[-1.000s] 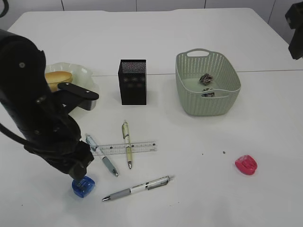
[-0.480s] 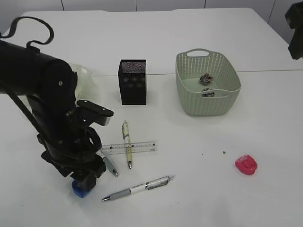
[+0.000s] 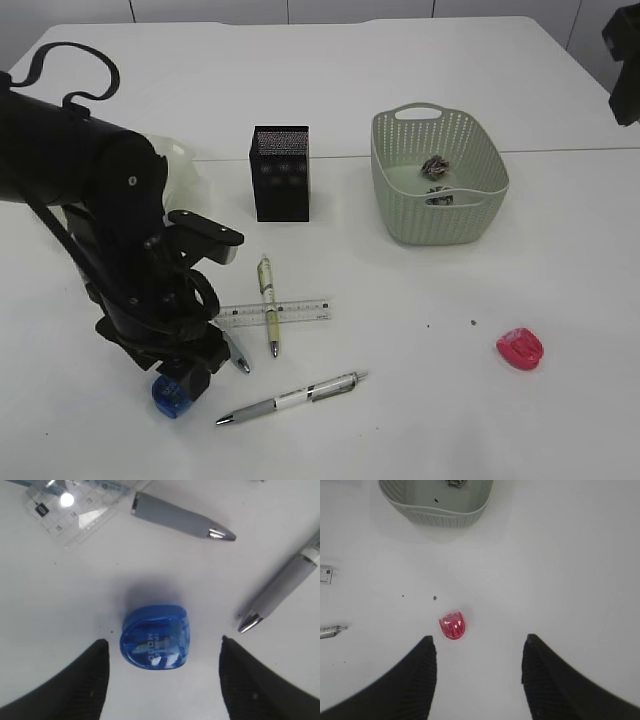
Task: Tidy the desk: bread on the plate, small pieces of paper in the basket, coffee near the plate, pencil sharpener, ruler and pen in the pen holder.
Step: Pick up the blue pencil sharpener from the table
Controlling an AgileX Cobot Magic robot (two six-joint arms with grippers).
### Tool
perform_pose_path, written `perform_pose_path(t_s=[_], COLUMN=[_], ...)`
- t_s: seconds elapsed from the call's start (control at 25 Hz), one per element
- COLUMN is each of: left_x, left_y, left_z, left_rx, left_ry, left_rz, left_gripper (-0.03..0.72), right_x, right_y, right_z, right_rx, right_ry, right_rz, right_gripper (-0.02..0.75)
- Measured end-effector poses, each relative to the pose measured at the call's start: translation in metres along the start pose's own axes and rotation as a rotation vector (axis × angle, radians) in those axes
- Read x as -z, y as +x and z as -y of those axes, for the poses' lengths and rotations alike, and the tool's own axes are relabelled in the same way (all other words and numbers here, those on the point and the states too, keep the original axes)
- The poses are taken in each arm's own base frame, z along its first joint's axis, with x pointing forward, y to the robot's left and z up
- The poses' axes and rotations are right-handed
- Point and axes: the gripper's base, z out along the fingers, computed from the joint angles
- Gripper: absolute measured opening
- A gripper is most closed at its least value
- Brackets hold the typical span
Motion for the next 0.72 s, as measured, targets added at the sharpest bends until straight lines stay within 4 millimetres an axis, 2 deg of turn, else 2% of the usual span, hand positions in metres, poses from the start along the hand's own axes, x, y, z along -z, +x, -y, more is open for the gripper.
perform_pose_path(t_s=[0.44,0.72], left_x=[-0.019,-0.021], left_y=[-0.002,-0.004], left_z=[0.0,0.0], left_rx=[0.001,0.001], left_ry=[-0.002,-0.002], left_rz=[-0.037,-0.032], left_gripper=[0.503,0.503], right_x=[0.0,0.0], right_y=[0.0,0.0], right_z=[0.0,0.0], right_rx=[0.008,0.02], right_ry=[0.0,0.0], right_rz=[0.0,0.0], right_gripper=[0.405,0.405])
